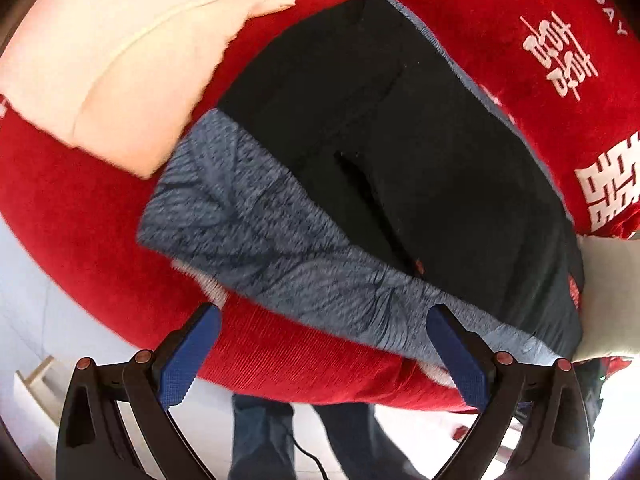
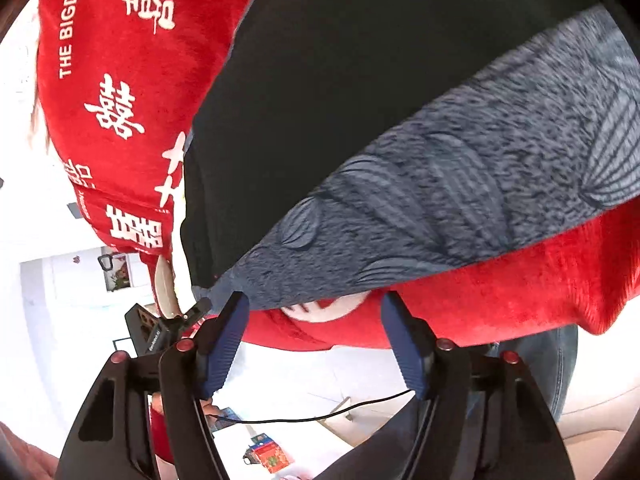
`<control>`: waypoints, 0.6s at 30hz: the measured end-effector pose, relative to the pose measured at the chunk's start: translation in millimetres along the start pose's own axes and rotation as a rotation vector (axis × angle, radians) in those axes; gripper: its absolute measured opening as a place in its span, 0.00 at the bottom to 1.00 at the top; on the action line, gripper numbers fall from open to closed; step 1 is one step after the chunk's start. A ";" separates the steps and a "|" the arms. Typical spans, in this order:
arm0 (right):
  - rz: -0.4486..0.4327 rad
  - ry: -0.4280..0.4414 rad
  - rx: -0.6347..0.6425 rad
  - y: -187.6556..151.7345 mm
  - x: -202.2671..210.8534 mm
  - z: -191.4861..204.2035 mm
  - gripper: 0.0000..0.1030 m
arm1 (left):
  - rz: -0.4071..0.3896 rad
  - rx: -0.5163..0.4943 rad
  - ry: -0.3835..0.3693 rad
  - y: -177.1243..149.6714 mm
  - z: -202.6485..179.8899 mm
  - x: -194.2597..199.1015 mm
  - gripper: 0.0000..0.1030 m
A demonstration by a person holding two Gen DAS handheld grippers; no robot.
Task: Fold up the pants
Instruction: 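Close both grippers on the patterned waistband edge of the black pants, then lift the waistband with both grippers and fold it over toward the cuffs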
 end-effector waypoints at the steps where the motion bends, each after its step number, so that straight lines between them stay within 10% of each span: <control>1: -0.008 0.022 -0.007 1.9 -0.7 -1.6 0.70 | -0.004 -0.001 -0.007 3.1 -1.9 -2.4 1.00; 9: -0.087 0.152 -0.058 9.7 -9.2 2.8 0.67 | -0.044 -0.008 -0.013 16.3 -11.3 -0.2 0.91; 11: -0.078 0.161 -0.106 11.0 -15.4 2.1 0.54 | -0.054 -0.004 0.006 19.9 -8.5 1.3 0.69; 14: -0.078 0.139 -0.182 11.5 -19.6 4.7 0.08 | -0.040 0.002 -0.021 23.6 -5.6 6.1 0.24; 18: -0.082 0.076 -0.100 18.5 -5.8 29.6 0.08 | -0.042 -0.006 -0.037 30.5 -15.2 22.6 0.20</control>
Point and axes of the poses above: each gripper's, at about its wrist camera, not at the fingertips, and x roughly against the way its jaws point, z to its left, y to its top, the point moved 5 cm from there along -x, roughly the way its jaws point, and after that the axes turned 6 degrees about x, right-handed, at the moved point
